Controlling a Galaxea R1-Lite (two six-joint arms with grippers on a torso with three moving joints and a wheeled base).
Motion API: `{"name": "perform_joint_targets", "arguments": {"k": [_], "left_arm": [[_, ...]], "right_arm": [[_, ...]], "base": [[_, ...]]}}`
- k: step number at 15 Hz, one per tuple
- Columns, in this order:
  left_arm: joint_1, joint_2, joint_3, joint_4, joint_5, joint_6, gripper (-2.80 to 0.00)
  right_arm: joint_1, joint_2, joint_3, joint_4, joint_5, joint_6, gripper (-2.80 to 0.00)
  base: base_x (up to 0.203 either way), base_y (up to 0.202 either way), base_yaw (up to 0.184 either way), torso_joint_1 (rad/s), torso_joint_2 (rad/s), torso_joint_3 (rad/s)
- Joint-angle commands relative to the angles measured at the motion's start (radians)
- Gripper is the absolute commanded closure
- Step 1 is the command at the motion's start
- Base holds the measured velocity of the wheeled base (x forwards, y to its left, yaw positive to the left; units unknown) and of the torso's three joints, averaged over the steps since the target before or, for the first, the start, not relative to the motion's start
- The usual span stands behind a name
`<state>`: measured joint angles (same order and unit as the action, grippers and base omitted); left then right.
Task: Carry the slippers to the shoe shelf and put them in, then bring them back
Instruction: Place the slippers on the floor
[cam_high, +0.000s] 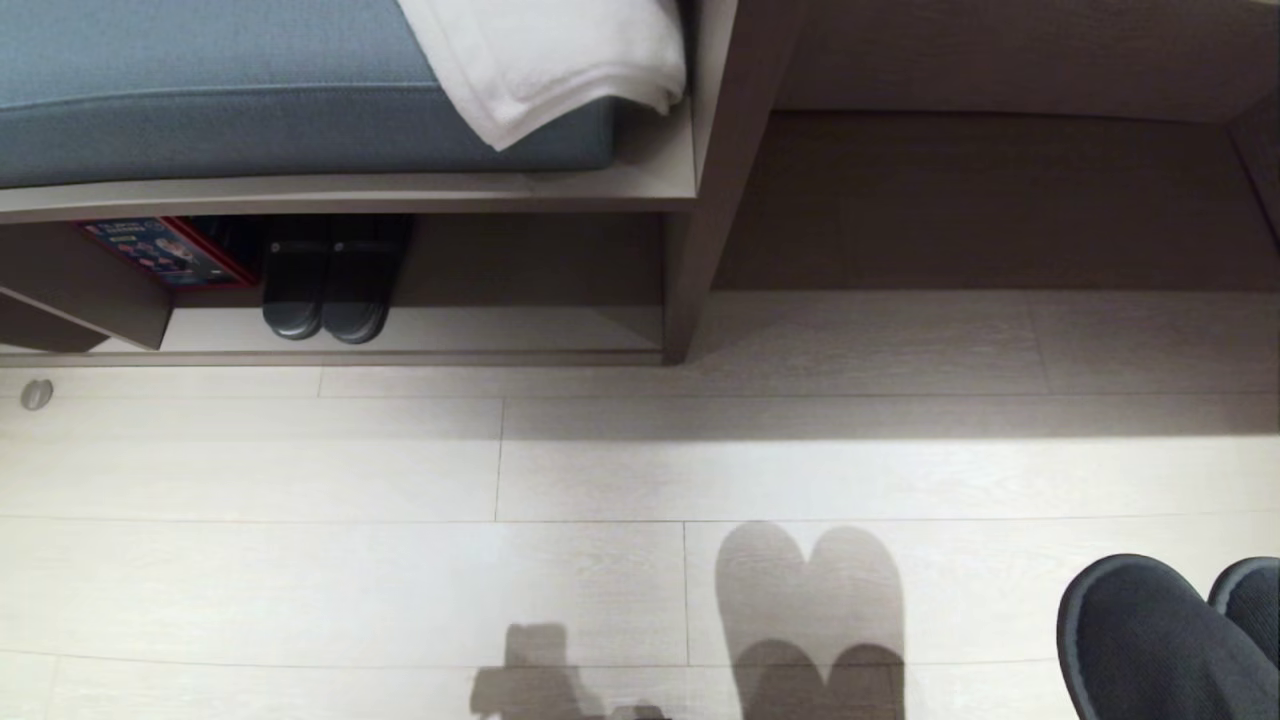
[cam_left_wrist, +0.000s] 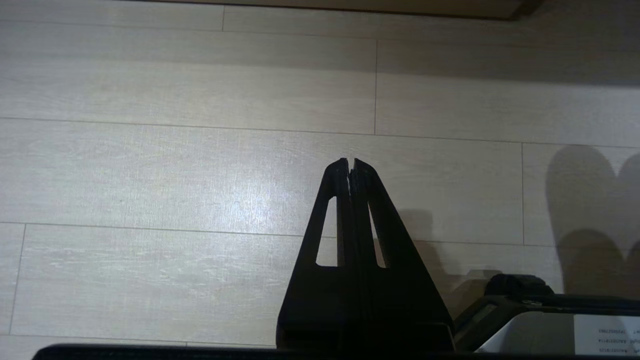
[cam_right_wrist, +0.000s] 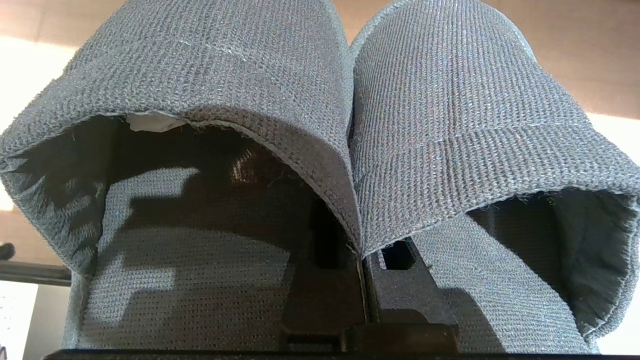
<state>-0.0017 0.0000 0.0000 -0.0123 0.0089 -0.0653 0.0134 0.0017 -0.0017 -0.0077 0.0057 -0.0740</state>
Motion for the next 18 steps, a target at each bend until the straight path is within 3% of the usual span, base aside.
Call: {"name": "perform_joint_targets", "arguments": {"k": [1,18], "left_arm": [[0.000,0.000,0.000,0.000,0.000,-0.001,0.00],[0.000,0.000,0.000,0.000,0.000,-0.001,0.00]], "right_arm": [[0.000,0.001,-0.001,0.000,0.000,-0.001,0.00],[0.001,0.001,-0.001,0.000,0.000,0.000,0.00]], "base": [[0.000,0.000,0.000,-0.002,0.00,-0.194],[0.000,0.000,0.000,0.002,0.00,-0.198]]}}
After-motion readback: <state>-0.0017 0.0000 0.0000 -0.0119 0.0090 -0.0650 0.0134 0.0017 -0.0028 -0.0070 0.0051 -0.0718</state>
